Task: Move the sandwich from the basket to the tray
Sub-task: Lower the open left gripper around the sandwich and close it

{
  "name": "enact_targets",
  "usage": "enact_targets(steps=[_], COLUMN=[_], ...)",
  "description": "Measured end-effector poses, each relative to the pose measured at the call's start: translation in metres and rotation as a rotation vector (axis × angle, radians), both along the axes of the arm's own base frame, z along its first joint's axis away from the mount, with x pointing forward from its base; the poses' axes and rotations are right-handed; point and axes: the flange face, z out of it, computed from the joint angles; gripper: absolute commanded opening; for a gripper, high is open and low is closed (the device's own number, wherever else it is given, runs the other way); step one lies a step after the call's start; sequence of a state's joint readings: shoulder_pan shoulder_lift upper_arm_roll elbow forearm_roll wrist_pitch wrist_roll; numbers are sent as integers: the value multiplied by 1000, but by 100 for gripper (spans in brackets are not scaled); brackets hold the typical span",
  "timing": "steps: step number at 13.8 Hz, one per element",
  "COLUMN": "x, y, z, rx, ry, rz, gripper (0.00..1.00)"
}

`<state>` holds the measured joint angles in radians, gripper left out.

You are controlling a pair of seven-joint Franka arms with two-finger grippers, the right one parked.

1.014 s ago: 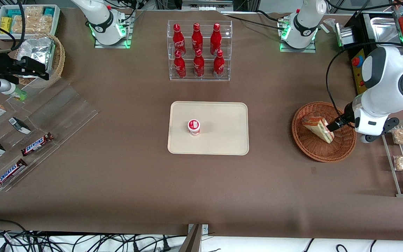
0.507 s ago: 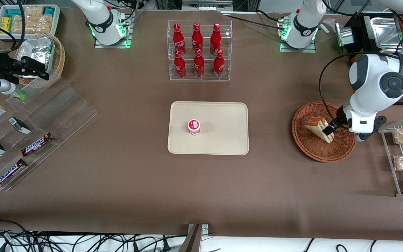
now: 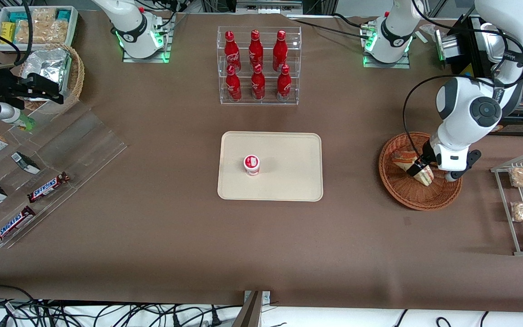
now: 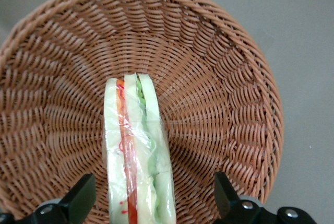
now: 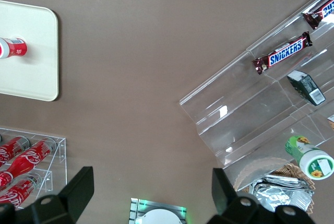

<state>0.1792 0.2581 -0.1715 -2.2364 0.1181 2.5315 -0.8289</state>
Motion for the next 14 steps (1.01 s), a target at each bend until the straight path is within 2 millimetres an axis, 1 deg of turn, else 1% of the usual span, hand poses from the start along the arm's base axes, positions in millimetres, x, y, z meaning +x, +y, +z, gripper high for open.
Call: enact_targets(steps=[3,4,5,6,9,14], x=[-5,-6,-6,-7,-7,-8], y=[-1,0,2,4,13,10], z=[-17,-21,-24,-26,-26,-25], rx=[-9,-10,-8,-1,18,44], ry=[-2,-1,1,3,3,11], rz=[7,8,6,1,-11,-51], gripper=[100,65,25,0,0,0])
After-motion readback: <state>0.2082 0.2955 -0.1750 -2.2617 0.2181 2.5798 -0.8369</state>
